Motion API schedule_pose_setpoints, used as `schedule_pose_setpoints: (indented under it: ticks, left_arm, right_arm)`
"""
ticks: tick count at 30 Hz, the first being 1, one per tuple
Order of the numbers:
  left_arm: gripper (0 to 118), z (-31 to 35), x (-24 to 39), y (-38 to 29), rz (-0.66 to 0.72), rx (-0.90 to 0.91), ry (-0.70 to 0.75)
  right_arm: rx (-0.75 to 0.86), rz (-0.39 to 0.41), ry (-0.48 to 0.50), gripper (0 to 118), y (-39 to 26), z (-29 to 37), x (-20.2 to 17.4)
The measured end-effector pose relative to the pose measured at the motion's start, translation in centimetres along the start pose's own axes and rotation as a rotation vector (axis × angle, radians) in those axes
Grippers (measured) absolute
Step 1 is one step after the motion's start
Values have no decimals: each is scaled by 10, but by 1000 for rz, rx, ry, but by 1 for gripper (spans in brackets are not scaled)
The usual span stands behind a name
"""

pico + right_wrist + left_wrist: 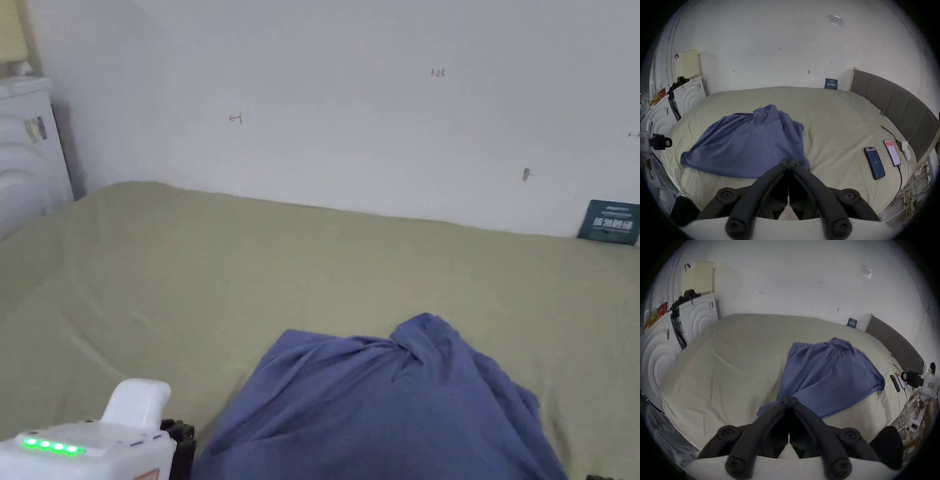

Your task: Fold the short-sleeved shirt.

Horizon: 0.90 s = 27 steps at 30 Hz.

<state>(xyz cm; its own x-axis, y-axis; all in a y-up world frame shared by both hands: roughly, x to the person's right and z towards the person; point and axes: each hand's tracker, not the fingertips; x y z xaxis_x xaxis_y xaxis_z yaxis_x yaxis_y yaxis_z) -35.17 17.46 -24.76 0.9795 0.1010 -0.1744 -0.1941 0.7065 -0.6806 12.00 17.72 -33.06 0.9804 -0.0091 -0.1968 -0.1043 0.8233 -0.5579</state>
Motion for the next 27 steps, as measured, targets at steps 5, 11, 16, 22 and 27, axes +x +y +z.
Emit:
schedule_pose_setpoints:
  ticks: [5,11,16,22,27]
  left_arm:
    - [3,-14,-45,21,81,-226,-58]
    - [107,-54,-52,10,83,-354,-73]
    - [110,-96,-47,-4,72,-408,-63]
    - [9,-98,-49,-14,186,-346,-27]
    - [4,-86,-41,-13,181,-319,-65]
  right_arm:
    - [-28,11,17,0,-4,-7,-4]
    - [-91,1,43,0,-16,-16,-7]
    - [-119,2,62,0,-21,-19,-6]
    - [-140,25,60,0,-16,-34,-3]
    - [-176,47,134,0,42,-95,-1]
